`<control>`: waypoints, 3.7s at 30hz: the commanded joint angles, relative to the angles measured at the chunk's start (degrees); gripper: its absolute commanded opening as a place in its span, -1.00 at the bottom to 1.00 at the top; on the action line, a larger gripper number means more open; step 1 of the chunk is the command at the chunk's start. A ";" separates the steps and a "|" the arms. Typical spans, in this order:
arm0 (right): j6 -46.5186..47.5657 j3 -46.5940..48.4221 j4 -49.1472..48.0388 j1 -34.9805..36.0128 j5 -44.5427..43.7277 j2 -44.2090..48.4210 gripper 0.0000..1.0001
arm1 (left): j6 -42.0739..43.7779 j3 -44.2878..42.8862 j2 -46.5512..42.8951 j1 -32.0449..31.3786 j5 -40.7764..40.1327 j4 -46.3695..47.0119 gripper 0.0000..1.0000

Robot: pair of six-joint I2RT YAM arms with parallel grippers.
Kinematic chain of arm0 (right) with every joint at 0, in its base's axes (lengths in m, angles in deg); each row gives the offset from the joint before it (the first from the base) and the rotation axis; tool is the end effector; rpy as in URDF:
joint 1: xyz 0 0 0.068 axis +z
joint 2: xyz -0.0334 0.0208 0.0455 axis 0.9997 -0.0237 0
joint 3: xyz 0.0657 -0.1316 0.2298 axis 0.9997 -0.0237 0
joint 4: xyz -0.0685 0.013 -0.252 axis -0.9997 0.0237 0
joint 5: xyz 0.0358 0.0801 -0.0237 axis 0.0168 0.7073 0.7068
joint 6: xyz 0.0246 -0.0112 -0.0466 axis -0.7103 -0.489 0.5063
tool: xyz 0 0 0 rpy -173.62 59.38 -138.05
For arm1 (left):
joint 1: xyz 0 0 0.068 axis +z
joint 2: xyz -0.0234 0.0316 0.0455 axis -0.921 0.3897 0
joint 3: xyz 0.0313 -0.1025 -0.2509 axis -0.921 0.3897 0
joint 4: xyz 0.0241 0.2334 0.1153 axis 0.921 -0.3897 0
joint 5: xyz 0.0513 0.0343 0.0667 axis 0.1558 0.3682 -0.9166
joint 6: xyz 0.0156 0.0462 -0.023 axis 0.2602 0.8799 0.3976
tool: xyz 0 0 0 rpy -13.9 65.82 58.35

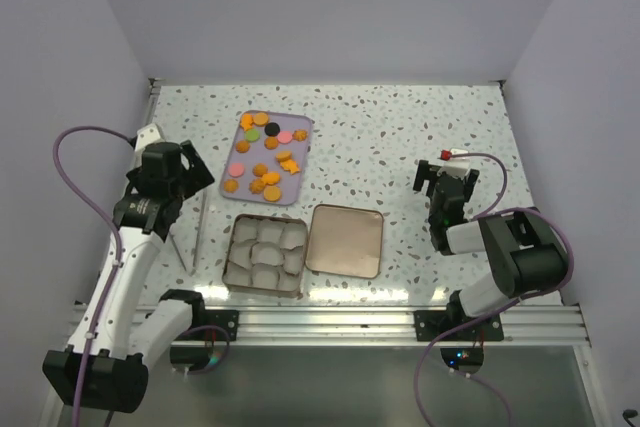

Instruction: Pack the cookies

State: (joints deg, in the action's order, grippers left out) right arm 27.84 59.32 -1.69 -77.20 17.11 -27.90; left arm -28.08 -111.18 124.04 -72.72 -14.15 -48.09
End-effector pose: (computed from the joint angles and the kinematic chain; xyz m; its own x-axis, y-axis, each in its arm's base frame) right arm 0.2552 0.0350 0.1465 -0.1867 0.0154 -0.9823 0.2733 0.9612 -0.0369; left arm 0.1880 -0.0064 0.3193 -0.4205 -0.4537 -0.7857 -0.4694 0.8498 -0.2396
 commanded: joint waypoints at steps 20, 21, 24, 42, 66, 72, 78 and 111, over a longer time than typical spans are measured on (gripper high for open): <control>0.63 -0.09 -2.89 -0.10 0.48 0.16 0.97 | -4.81 -2.44 3.87 0.29 1.70 -25.50 1.00; 0.63 0.00 -2.89 -0.19 0.48 0.16 0.97 | -5.42 -2.44 4.67 0.29 1.71 -25.85 1.00; 0.54 0.00 -2.89 -0.02 0.39 0.16 0.97 | -6.22 -2.44 7.92 1.25 1.01 -26.64 1.00; 0.45 0.09 -2.63 -0.10 0.66 0.16 0.97 | -2.18 -0.25 20.06 13.11 6.62 -20.58 1.00; 0.45 0.09 -2.71 -0.10 0.66 0.07 0.97 | -8.24 8.98 26.38 15.05 13.49 -8.46 1.00; 0.45 0.09 -2.71 -0.19 0.66 0.16 0.97 | -6.23 7.23 32.27 14.97 12.16 -5.82 0.90; 0.37 0.09 -2.62 -0.02 0.66 0.16 0.97 | -3.42 4.15 36.49 14.97 10.68 -4.59 0.58; 8.01 13.80 43.07 9.04 14.81 36.44 0.97 | 14.52 -1.04 45.64 15.05 6.45 3.40 0.68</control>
State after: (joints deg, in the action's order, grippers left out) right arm 35.36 72.24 35.38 -68.32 30.79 3.90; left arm -15.58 -113.47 166.18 -58.07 -6.42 -52.61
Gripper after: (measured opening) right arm 0.986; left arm 0.851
